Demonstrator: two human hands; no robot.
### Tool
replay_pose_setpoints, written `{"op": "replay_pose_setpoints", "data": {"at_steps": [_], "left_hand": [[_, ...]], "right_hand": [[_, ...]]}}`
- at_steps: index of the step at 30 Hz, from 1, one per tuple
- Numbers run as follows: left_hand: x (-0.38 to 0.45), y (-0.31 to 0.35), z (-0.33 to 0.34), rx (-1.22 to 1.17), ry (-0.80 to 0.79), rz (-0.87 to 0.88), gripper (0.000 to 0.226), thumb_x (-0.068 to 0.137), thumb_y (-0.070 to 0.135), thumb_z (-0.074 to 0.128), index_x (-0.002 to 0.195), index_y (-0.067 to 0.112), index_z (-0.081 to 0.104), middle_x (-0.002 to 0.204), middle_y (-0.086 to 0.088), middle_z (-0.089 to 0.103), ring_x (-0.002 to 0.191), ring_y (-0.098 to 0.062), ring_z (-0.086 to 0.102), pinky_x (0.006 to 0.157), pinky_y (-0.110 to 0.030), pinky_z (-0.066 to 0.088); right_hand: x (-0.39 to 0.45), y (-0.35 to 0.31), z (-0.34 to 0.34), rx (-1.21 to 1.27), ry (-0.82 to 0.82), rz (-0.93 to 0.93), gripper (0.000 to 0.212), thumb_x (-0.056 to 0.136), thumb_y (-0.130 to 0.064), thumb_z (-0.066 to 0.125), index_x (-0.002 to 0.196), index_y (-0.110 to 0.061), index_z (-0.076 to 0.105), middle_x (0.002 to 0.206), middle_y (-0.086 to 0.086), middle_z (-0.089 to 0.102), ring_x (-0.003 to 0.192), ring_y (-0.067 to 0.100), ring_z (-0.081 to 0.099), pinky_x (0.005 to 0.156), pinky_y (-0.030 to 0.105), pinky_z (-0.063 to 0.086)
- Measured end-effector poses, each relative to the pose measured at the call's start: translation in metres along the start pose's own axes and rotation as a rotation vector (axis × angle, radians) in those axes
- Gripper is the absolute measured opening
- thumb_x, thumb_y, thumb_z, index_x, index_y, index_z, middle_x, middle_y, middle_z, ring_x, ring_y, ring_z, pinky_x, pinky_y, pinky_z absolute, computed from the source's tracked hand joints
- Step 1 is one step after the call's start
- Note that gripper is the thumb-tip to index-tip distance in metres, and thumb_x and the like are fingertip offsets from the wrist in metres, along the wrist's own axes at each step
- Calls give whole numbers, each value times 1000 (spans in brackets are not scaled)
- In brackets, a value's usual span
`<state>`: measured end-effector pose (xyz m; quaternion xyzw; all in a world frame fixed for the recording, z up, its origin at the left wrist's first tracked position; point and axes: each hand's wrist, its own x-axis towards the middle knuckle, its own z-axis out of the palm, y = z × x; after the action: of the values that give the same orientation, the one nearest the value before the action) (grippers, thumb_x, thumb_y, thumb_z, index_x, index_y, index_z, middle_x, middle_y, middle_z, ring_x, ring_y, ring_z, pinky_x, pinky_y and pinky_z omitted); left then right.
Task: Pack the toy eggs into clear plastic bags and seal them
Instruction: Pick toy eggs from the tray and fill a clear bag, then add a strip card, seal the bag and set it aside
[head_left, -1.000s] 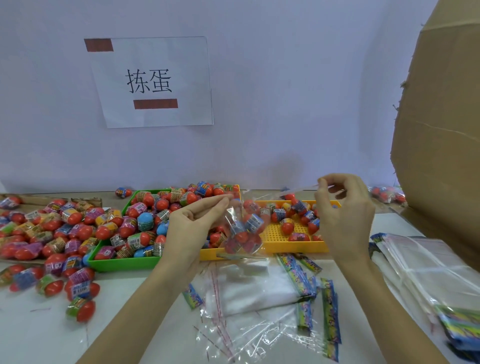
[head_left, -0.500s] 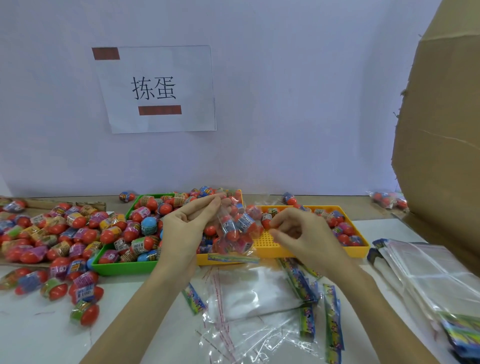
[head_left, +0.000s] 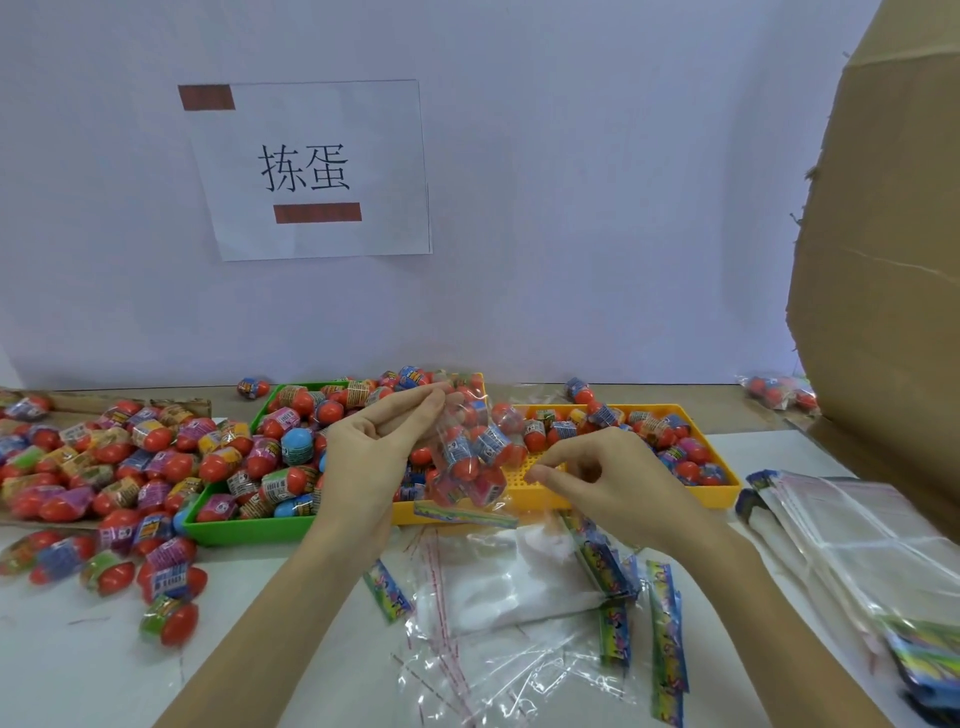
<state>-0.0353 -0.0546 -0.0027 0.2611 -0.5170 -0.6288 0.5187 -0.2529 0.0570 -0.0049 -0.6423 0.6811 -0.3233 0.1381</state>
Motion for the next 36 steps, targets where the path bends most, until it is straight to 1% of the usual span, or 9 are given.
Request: {"op": "replay_pose_setpoints", "data": {"at_steps": [2,4,8,12,15,19,24,30,36], "left_hand": [[-2,1,2,-17,-5,1,30,86,19,79,115,10,81,111,-11,81,107,-24,79,85,-22,62],[-3,2,4,-20,-10,3,30,83,22,79,111,12,82,109,-11,82,103,-23,80,82,-20,61],[-3,0,3,-9,-9,-6,33,82,25,80,112,13,82,109,-10,82,104,-22,79,86,-25,63],[-3,-2,3,18,-2,-19,38,82,27,79,117,12,80,108,-9,82,105,-22,79,90,-28,64],[-3,-2,4,33,-3,-15,40,82,27,78,118,12,80,109,-8,82,106,-21,79,92,-31,63],[-3,-3,4,22,-22,-12,37,83,26,79,117,11,80,110,-9,82,106,-24,79,90,-29,63],[-6,-5,6,43,-63,-21,32,87,25,78,116,12,81,111,-10,82,107,-24,78,92,-30,63],[-4,-8,5,13,-178,-124,40,88,29,77,124,10,77,119,-9,80,113,-24,77,85,-21,60],[2,-12,-5,-16,-315,-223,48,83,15,81,130,7,72,127,-12,76,121,-24,73,90,-23,60]], "right_hand": [[-1,0,-2,31,-3,13,22,107,-40,56,114,-35,77,53,-2,64,44,11,49,55,27,52],[0,-4,-2,140,44,36,25,111,-28,49,120,-32,72,59,0,68,45,13,55,56,29,56],[0,-14,0,461,160,80,22,109,-22,55,116,-26,76,82,-2,75,63,11,66,53,17,46],[-3,-15,-3,584,105,177,21,108,-22,57,109,-21,78,69,9,74,51,18,64,43,19,42],[-4,-17,-5,628,100,178,20,107,-16,60,111,-19,79,91,2,81,77,16,77,56,21,56],[-5,-21,-2,674,106,136,20,100,-33,68,115,-25,80,107,-8,81,103,6,75,78,22,61],[-5,-22,6,670,214,130,13,94,-31,78,101,-21,82,95,-2,81,95,14,75,72,20,58],[-2,-17,7,672,262,167,9,95,-25,78,98,-16,81,88,1,79,86,12,74,68,17,56],[-2,-14,6,683,288,196,6,94,-20,78,97,-16,81,86,0,79,81,9,74,68,17,57]]}}
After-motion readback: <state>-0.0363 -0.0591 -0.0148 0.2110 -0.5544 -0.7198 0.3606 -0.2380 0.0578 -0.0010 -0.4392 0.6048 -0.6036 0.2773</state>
